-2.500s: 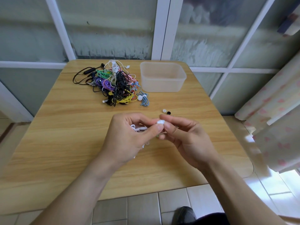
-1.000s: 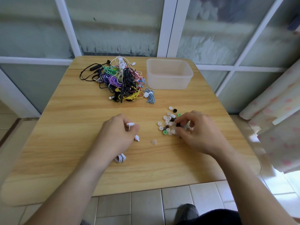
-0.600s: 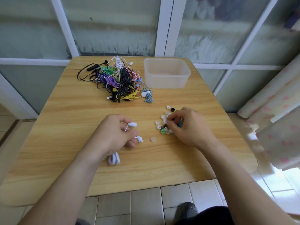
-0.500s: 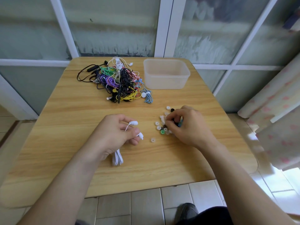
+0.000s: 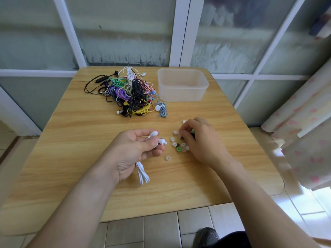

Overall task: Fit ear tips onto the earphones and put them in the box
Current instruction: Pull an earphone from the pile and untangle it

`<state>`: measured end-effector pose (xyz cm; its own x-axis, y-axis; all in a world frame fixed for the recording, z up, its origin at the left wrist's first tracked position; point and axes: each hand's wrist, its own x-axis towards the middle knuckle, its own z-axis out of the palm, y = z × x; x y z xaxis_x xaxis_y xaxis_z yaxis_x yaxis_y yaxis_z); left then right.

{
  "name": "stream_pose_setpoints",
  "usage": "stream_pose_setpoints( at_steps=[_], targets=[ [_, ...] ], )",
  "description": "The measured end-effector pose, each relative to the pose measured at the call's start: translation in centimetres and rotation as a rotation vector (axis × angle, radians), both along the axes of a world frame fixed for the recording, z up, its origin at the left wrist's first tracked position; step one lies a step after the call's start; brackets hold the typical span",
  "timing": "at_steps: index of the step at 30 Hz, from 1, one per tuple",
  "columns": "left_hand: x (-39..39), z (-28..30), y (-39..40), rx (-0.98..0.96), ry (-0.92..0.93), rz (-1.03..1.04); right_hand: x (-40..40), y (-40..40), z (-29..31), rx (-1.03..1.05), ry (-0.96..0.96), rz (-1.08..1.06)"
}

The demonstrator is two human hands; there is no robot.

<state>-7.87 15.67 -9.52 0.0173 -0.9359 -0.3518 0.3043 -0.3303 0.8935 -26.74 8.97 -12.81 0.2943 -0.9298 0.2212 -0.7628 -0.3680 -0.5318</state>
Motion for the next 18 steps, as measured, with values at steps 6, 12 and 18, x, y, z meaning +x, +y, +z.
stream_pose_setpoints(
  at_steps=[6, 12, 18],
  targets=[
    [-0.8, -0.3, 0.0, -0.045, 0.031, 0.1, 0.1, 0.2, 0.6, 0.002, -0.172, -0.039],
    [-1.2, -0.4, -0.3, -0.065, 0.046, 0.166, 0.1, 0.5, 0.6, -0.003, -0.064, -0.006],
    [-1.7, -0.2, -0.5, -0.107, 0.132, 0.254, 0.3, 1.0, 1.5, -0.017, -0.242, -0.076]
  ],
)
